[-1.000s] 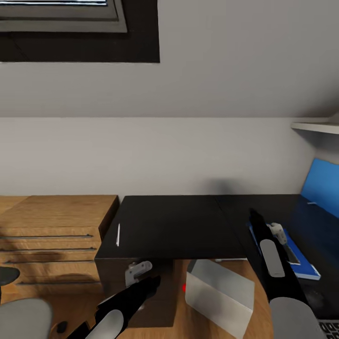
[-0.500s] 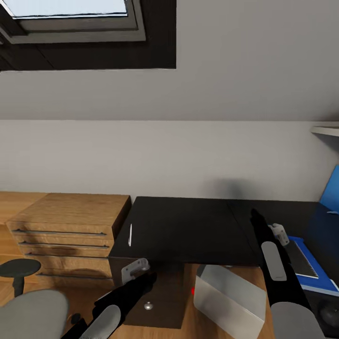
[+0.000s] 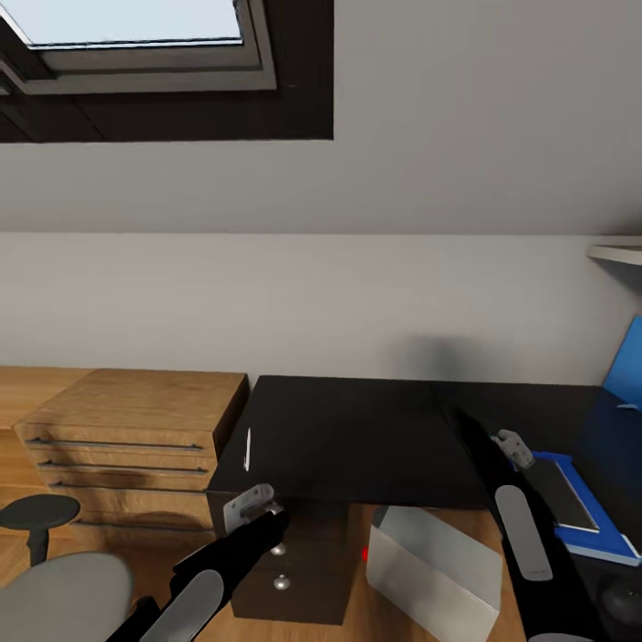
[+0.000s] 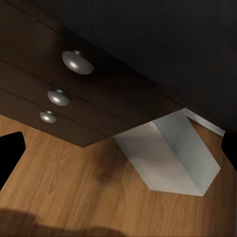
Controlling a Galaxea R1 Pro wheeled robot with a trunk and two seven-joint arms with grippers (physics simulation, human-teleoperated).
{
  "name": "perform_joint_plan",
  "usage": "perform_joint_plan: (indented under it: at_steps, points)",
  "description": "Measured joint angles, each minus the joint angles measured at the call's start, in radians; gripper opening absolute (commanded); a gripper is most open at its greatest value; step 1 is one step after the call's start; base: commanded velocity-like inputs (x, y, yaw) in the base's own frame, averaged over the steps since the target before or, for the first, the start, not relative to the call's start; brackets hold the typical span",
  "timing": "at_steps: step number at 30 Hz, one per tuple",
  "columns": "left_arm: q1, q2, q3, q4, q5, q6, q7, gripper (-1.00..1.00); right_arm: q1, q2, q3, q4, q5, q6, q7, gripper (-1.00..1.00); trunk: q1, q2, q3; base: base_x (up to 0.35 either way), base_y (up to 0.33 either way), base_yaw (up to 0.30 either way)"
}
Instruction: In the bedroom, organize the workspace by keeping the computer under the desk, ensuring the monitor is on the desk, placing the keyboard on the desk next to the monitor, placing the mouse on the desk next to the keyboard, moving the folder from the swivel chair onto the desk next to the mouse, stacking the notebook on top of the folder with the pen on top of the notebook, and positioning the swivel chair next to the desk.
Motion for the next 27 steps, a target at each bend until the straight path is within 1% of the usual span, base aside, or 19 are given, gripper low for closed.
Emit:
perform_joint_plan:
  at_steps: [2,3,4,7,8,10,12,16,18,21,22,23,24,25,26,27]
  points:
    - [0.000,0.000,0.000,0.000,0.000,0.000,0.000,1.00,0.001,-0.015,0.029,-0.025,0.036,0.060,-0.027,1.00,-0.008,0.014,0.006,0.000,0.000,0.000]
    - [0.000,0.000,0.000,0.000,0.000,0.000,0.000,1.00,0.001,-0.030,0.055,-0.059,0.080,0.132,-0.069,1.00,-0.012,0.021,0.009,0.000,0.000,0.000]
    - [0.000,0.001,0.000,0.000,0.000,0.000,0.000,1.00,0.002,-0.037,0.069,-0.078,0.107,0.173,-0.099,1.00,-0.015,0.028,0.013,0.000,0.000,0.000]
    - [0.000,0.001,0.000,0.000,0.000,0.000,0.000,1.00,0.002,-0.049,0.105,-0.128,0.177,0.285,-0.196,1.00,-0.027,0.049,0.022,0.000,0.000,0.000]
    - [0.000,0.001,0.000,0.000,0.000,0.000,0.000,1.00,0.002,-0.053,0.127,-0.151,0.210,0.337,-0.260,1.00,-0.031,0.056,0.025,0.000,0.000,0.000]
    - [0.000,0.001,0.000,0.000,0.000,0.000,0.000,1.00,0.002,-0.055,0.147,-0.168,0.234,0.370,-0.316,1.00,-0.038,0.070,0.031,0.000,0.000,0.000]
    - [0.000,0.001,0.000,0.000,0.000,0.000,0.000,1.00,0.002,-0.058,0.168,-0.183,0.251,0.391,-0.369,1.00,-0.046,0.084,0.038,0.000,0.000,0.000]
    - [0.000,0.001,0.000,0.000,-0.001,0.000,0.000,1.00,0.003,-0.058,0.183,-0.216,0.262,0.390,-0.407,1.00,-0.061,0.112,0.050,0.000,0.000,0.000]
    - [0.000,0.001,0.000,0.000,-0.001,0.000,0.000,1.00,0.003,-0.054,0.188,-0.228,0.261,0.390,-0.414,1.00,-0.069,0.126,0.056,0.000,0.000,0.000]
    - [0.000,0.001,0.000,0.000,0.000,0.000,0.001,1.00,0.003,-0.039,0.194,-0.238,0.260,0.387,-0.420,1.00,-0.081,0.147,0.066,0.000,0.000,0.000]
    - [0.000,0.001,0.000,0.000,0.000,0.000,0.001,1.00,0.003,-0.033,0.194,-0.240,0.259,0.386,-0.421,1.00,-0.084,0.154,0.069,0.000,0.000,0.000]
    - [0.000,0.001,0.000,0.001,0.001,0.001,0.001,1.00,0.003,-0.021,0.196,-0.243,0.259,0.385,-0.424,1.00,-0.088,0.161,0.072,0.000,0.000,0.000]
    - [0.000,0.001,0.000,0.001,0.002,0.001,0.001,1.00,0.003,-0.016,0.197,-0.244,0.259,0.384,-0.425,1.00,-0.092,0.168,0.075,0.000,0.000,0.000]
    - [0.000,0.001,0.000,0.002,0.002,0.001,0.001,1.00,0.003,-0.011,0.197,-0.245,0.259,0.384,-0.426,1.00,-0.096,0.175,0.078,0.000,0.000,0.119]
    - [0.000,0.001,0.000,0.007,0.002,0.001,0.002,1.00,0.003,0.000,0.200,-0.246,0.260,0.383,-0.428,1.00,-0.100,0.182,0.082,0.000,0.000,0.148]
    - [0.000,0.001,0.000,0.008,0.002,0.001,0.003,1.00,0.003,0.003,0.201,-0.246,0.261,0.383,-0.429,1.00,-0.104,0.189,0.085,0.000,0.000,0.171]
